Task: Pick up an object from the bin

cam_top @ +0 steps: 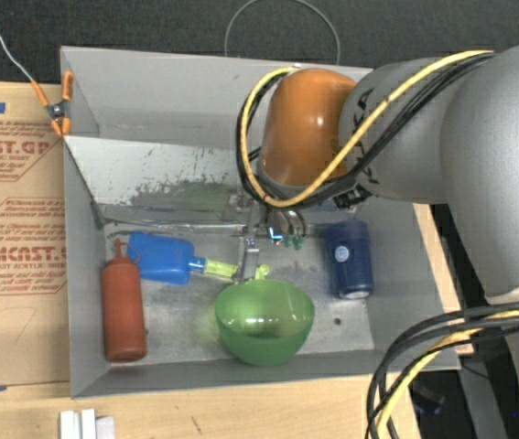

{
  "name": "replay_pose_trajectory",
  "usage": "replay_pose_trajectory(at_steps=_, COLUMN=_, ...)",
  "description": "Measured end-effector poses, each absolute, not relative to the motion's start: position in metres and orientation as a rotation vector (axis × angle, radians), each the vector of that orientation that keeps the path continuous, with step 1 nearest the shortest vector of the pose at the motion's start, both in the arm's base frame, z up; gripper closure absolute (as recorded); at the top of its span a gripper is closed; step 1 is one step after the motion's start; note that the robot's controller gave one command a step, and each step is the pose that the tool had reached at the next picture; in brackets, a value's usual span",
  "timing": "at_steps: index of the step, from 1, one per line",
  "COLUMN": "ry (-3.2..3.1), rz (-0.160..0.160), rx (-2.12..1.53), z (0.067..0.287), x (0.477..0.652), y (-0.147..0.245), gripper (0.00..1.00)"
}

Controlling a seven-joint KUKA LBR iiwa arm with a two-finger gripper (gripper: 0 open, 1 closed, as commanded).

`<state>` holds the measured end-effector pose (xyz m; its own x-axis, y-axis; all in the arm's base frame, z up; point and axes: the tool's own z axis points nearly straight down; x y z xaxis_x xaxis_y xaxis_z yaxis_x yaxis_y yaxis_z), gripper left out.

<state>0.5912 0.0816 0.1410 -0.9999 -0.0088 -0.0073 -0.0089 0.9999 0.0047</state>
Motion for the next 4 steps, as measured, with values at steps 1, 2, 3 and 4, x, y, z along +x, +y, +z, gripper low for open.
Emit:
replay_pose_trajectory(at_steps=1, ry=3.105, rz=-0.001, rx=-0.420, z=0.071, x=0.506, y=0.005, gripper=0.00)
replay_pose_trajectory(at_steps=2, ry=3.132, rz=-0.003, rx=-0.084, z=0.070, x=0.574, y=0.069, gripper=0.00)
replay_pose_trajectory(at_steps=3, ry=3.096, rz=-0.002, rx=-0.416, z=0.072, x=0.508, y=0.005, gripper=1.00)
replay_pose_trajectory(at_steps=4, ry=3.096, rz=-0.001, rx=-0.415, z=0.072, x=0.508, y=0.005, gripper=1.00)
